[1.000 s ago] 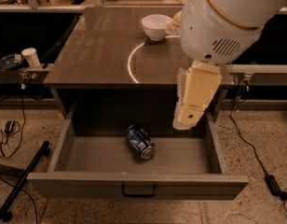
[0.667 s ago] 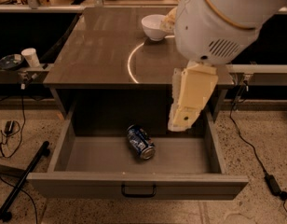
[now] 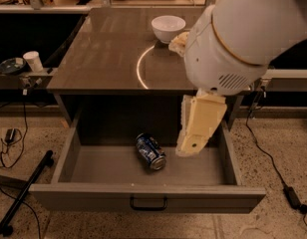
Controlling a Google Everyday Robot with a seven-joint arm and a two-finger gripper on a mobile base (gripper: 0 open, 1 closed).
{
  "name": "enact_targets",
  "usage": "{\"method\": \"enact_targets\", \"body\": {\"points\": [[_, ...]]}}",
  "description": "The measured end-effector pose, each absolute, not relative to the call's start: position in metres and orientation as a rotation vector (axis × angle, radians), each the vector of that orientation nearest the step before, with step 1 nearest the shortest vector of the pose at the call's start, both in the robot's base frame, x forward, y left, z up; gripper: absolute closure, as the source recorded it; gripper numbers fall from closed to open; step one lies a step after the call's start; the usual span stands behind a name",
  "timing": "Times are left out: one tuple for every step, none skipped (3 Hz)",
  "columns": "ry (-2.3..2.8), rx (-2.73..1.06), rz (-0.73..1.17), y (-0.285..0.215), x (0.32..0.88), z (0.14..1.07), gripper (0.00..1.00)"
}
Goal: Pick pepsi can from top drawer and place on counter
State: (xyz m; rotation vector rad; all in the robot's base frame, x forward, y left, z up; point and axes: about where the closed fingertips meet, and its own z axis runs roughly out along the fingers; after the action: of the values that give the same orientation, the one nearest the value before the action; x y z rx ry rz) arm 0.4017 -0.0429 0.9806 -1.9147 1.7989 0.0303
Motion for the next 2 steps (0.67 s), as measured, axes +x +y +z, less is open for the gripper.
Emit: {"method": "enact_targets", "body": {"points": [[1.825, -1.88, 0.098, -0.045, 0.401, 0.944, 0.0], [1.861, -1.855, 0.172, -0.046, 0.403, 0.906, 0.0]]}}
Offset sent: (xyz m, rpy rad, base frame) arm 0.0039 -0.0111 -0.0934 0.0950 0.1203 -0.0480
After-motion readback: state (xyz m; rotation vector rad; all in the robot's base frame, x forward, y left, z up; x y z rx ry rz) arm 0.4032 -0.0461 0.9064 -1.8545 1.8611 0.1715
